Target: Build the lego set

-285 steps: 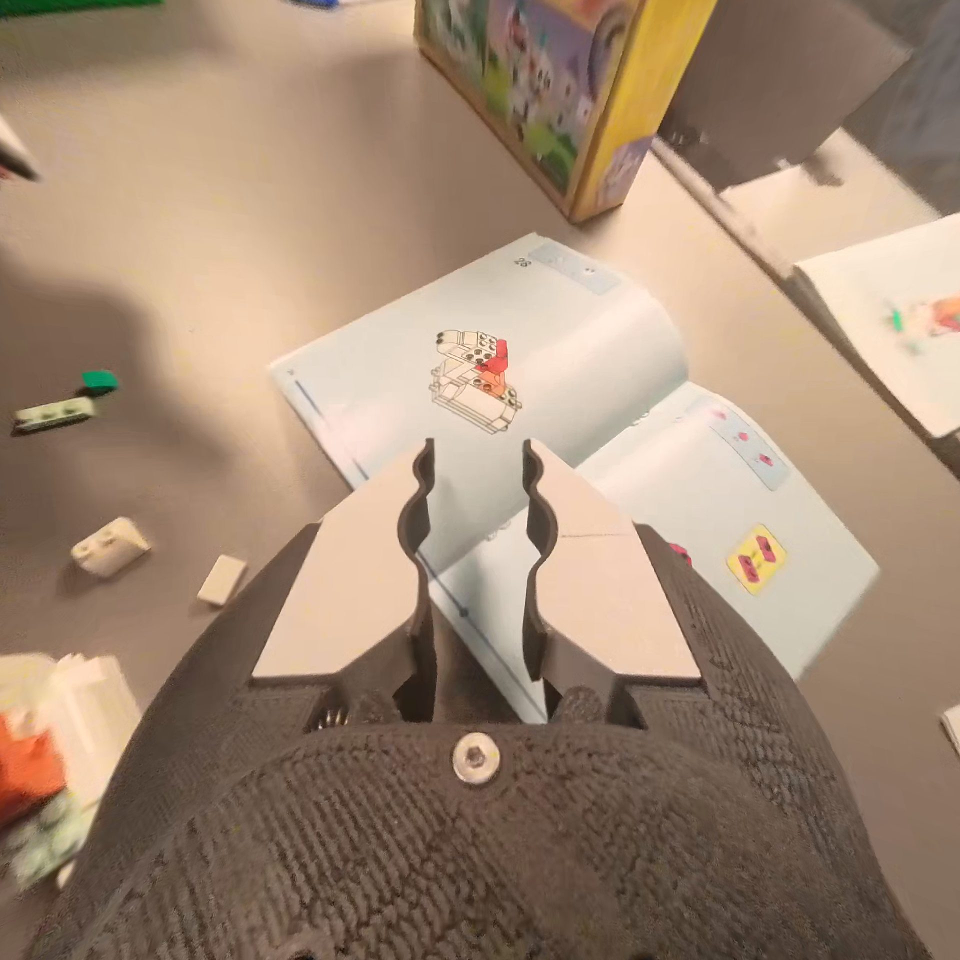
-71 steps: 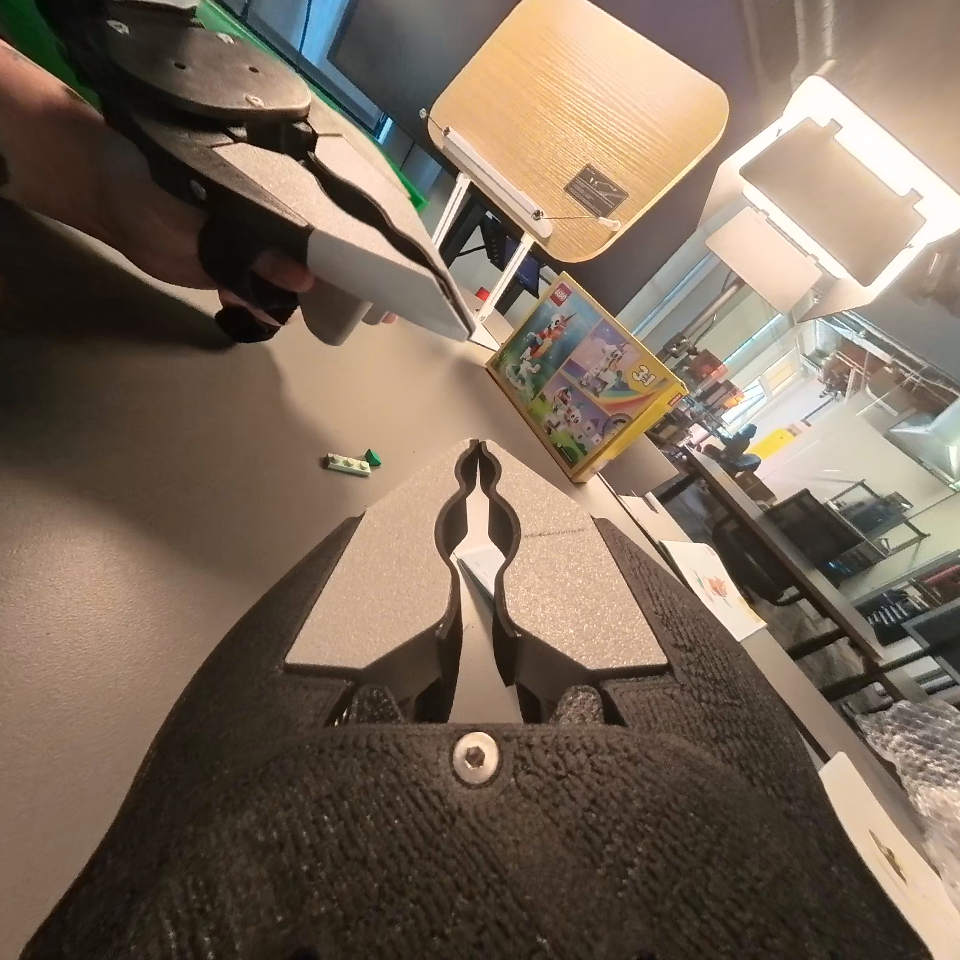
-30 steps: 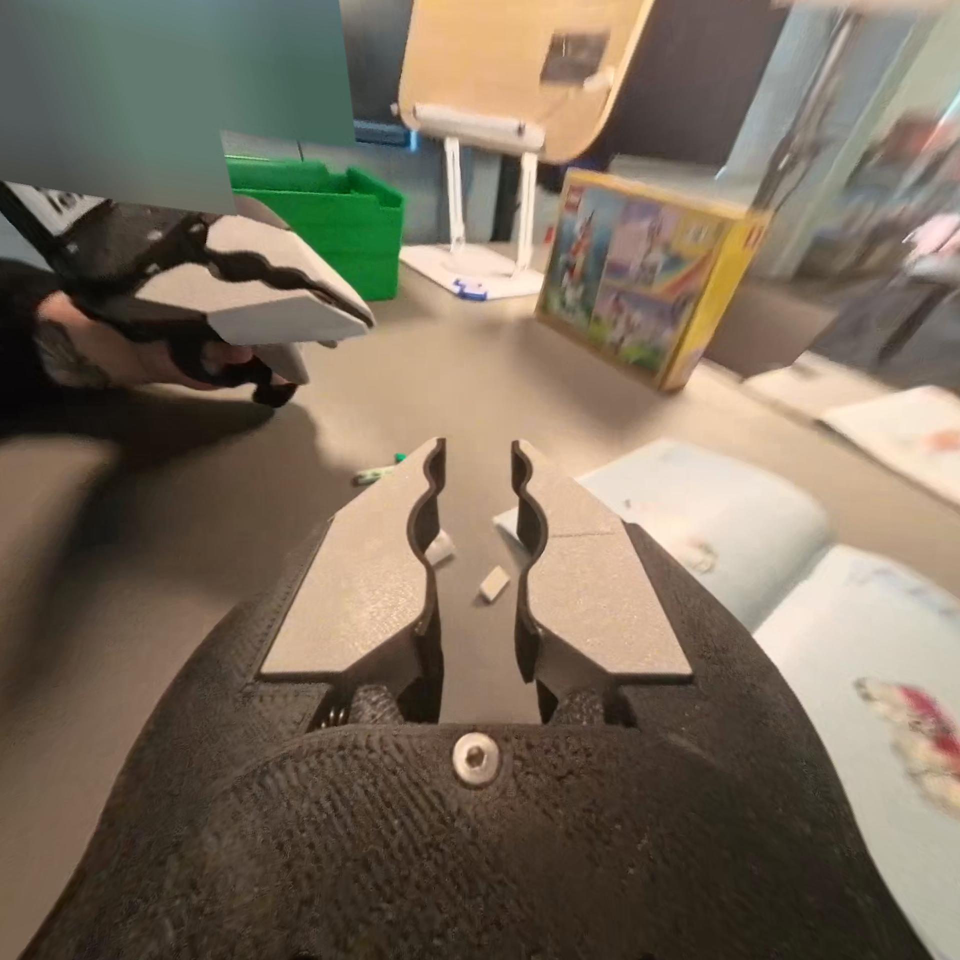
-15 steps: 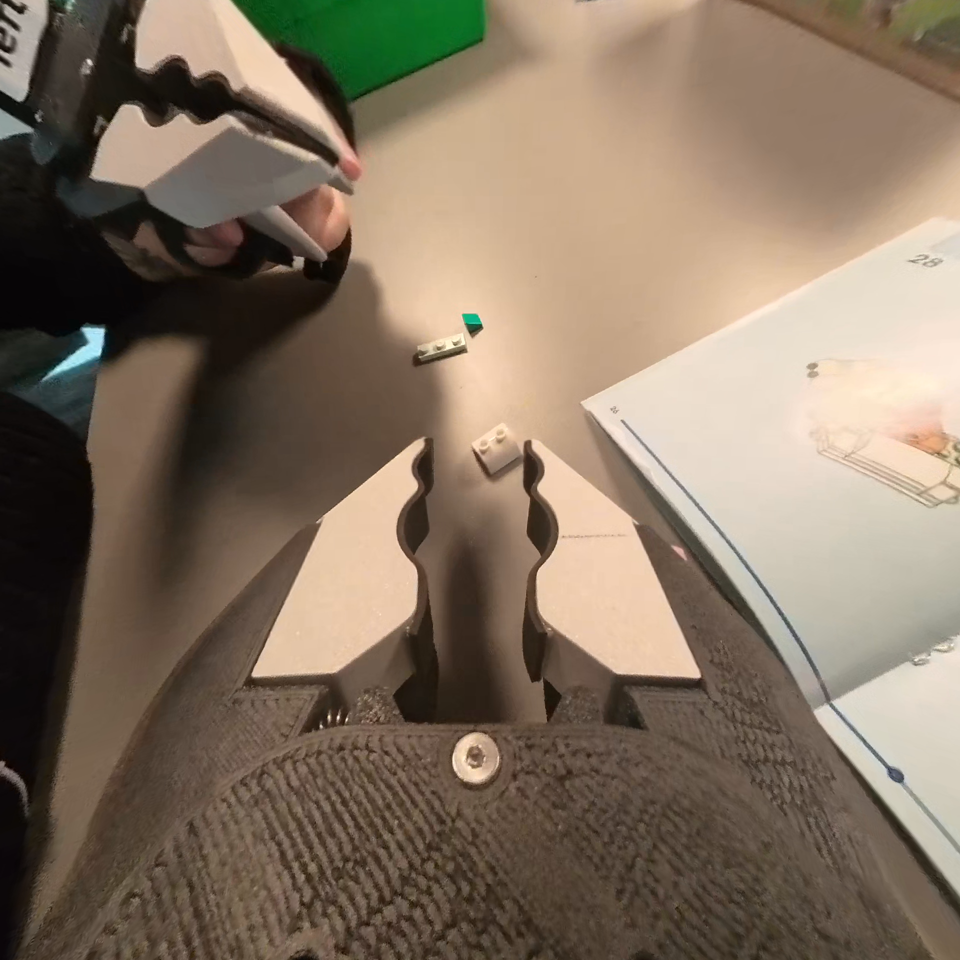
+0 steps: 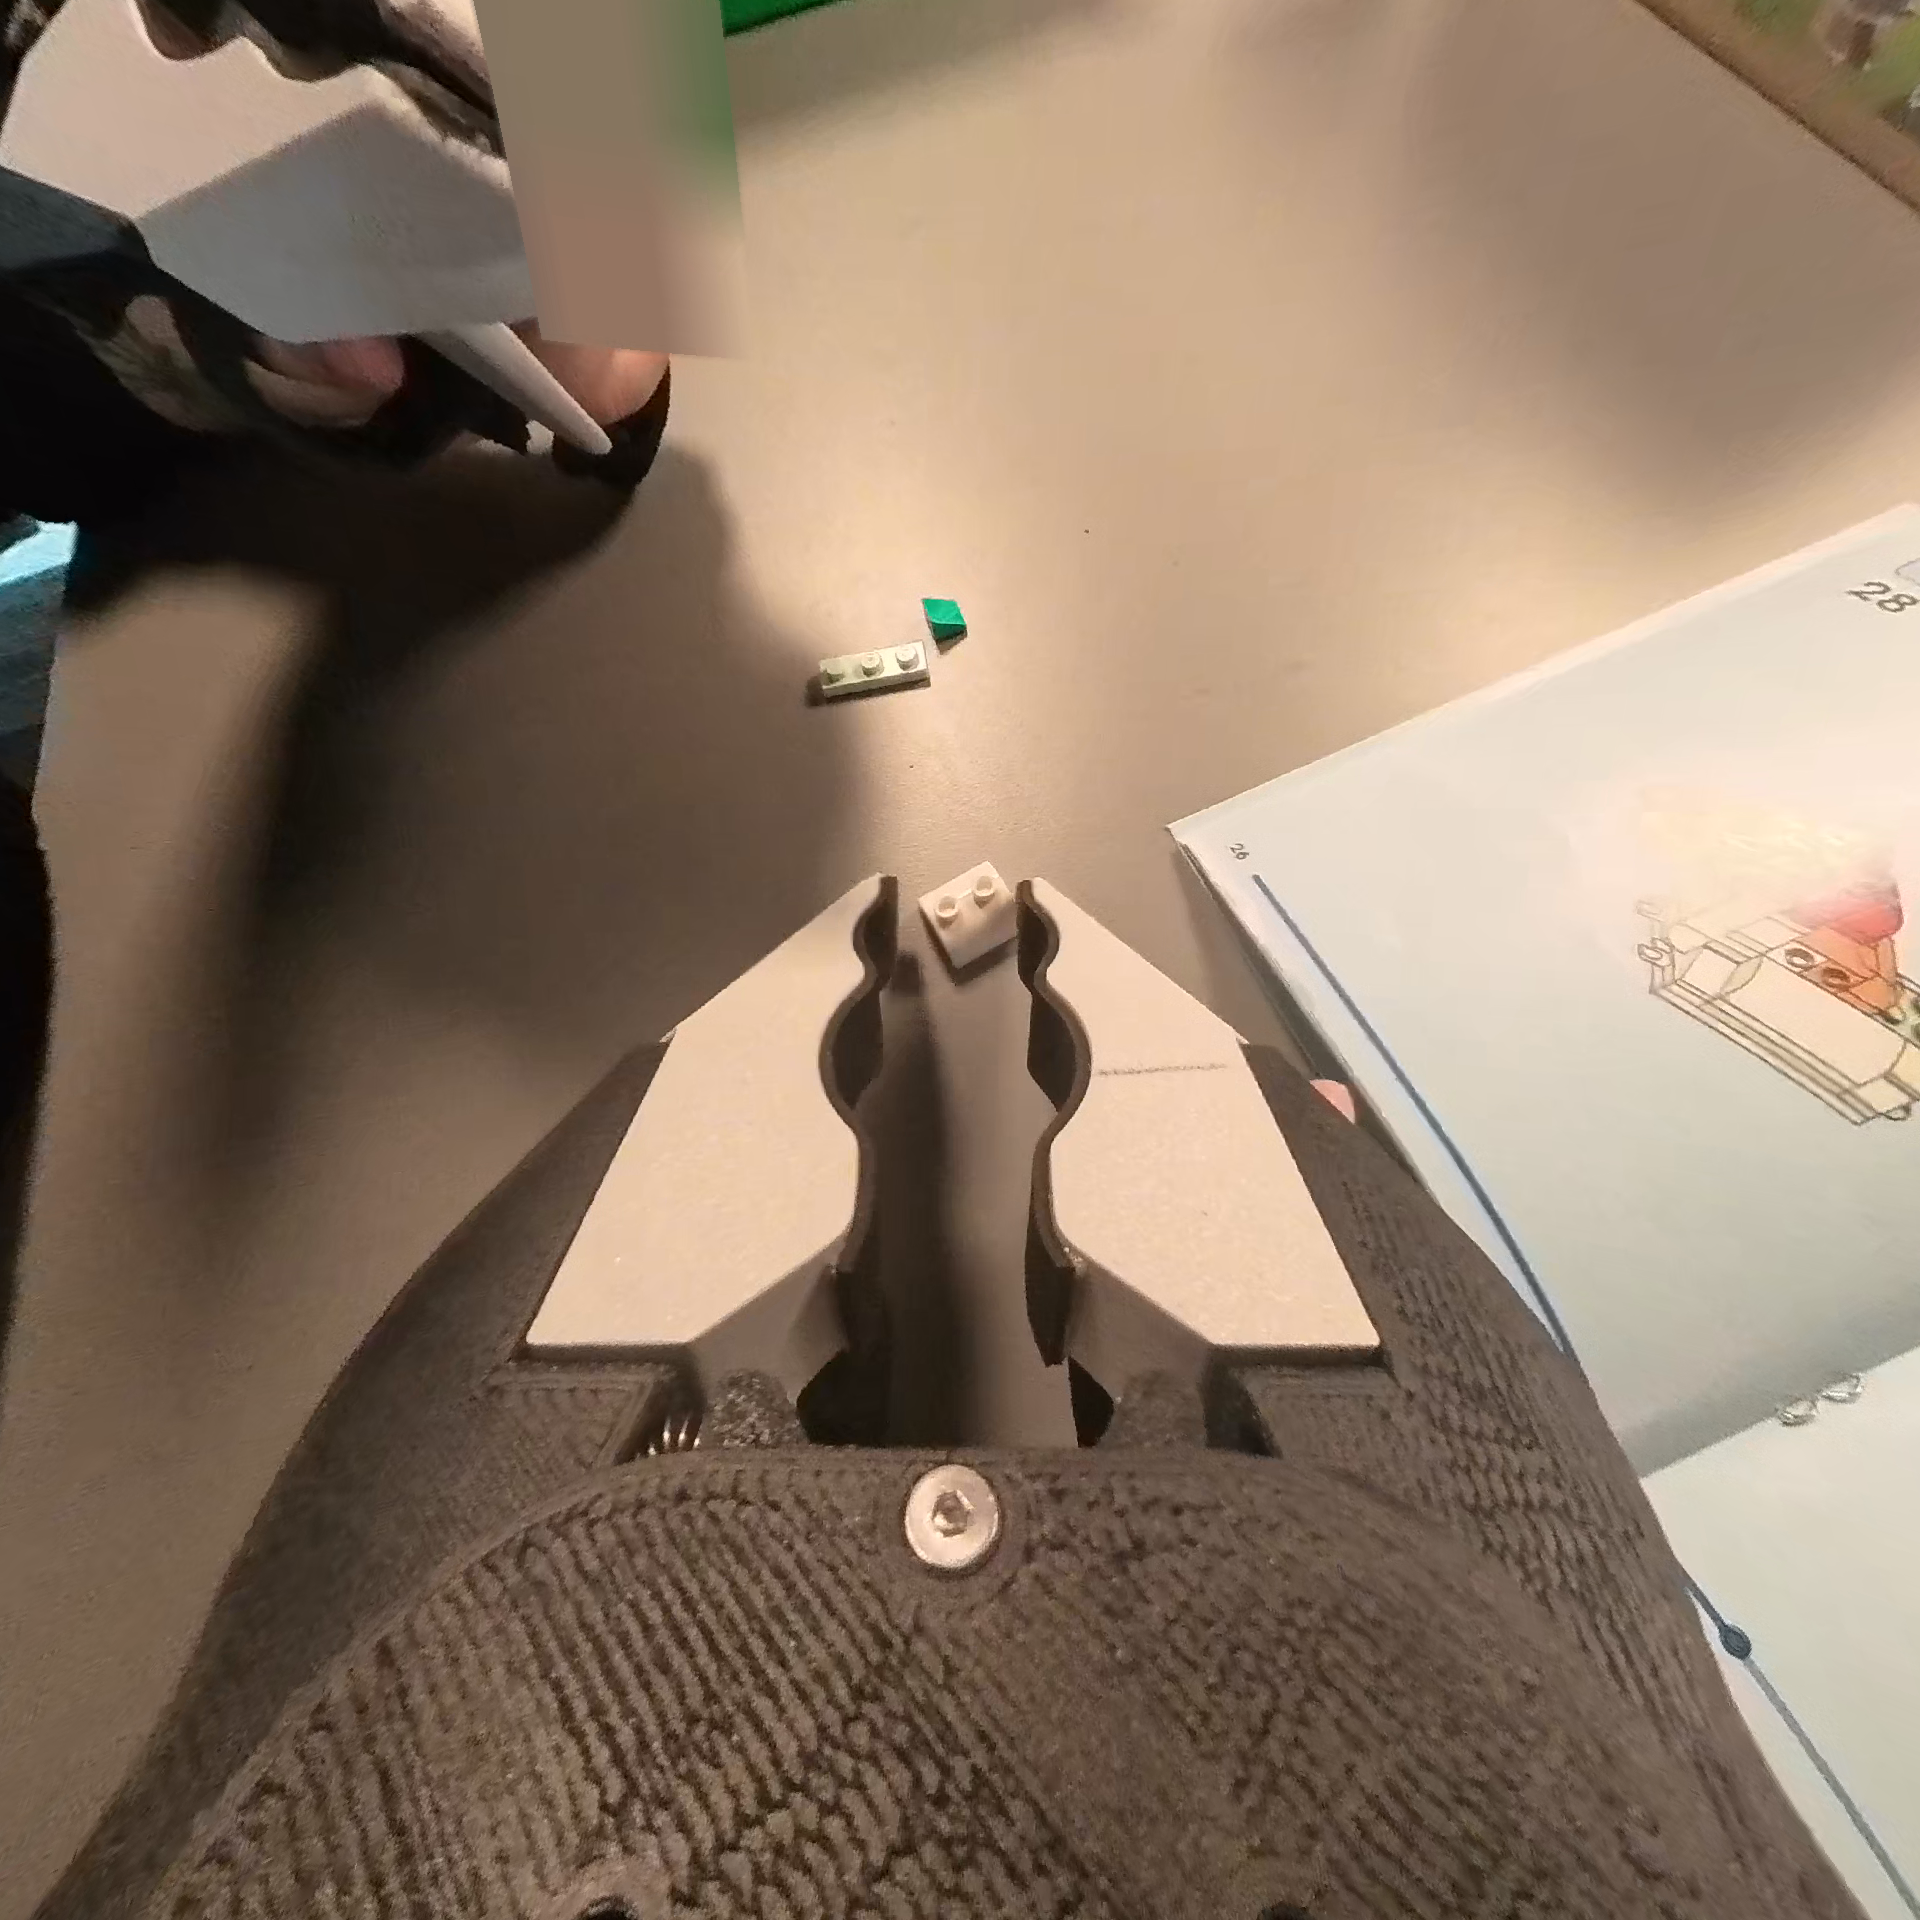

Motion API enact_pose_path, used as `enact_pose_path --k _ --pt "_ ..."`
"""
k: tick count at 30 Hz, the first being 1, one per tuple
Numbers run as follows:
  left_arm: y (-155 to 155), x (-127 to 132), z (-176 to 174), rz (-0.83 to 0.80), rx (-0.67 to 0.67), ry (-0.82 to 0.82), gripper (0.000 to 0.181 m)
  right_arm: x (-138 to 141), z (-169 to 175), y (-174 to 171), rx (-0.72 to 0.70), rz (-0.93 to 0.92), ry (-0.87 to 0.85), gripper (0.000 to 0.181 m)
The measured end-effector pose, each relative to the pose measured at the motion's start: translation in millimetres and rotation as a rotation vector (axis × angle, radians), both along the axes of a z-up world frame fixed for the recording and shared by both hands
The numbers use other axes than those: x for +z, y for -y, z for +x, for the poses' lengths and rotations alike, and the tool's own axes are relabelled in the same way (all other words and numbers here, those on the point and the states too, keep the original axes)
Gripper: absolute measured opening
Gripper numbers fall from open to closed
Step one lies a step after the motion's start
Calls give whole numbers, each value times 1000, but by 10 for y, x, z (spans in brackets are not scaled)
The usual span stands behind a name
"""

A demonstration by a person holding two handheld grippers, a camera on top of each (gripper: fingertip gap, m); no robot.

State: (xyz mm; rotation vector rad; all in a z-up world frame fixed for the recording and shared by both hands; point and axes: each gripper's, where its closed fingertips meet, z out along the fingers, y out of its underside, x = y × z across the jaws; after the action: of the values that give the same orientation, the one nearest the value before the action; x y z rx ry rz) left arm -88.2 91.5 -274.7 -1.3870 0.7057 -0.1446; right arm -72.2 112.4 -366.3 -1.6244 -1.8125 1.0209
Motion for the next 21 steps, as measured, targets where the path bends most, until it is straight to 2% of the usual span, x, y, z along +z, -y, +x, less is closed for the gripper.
enact_pose_path --k 21 --pt "-2 22 -16 7 8 -4 0 -58 132 109 69 76 29 15"
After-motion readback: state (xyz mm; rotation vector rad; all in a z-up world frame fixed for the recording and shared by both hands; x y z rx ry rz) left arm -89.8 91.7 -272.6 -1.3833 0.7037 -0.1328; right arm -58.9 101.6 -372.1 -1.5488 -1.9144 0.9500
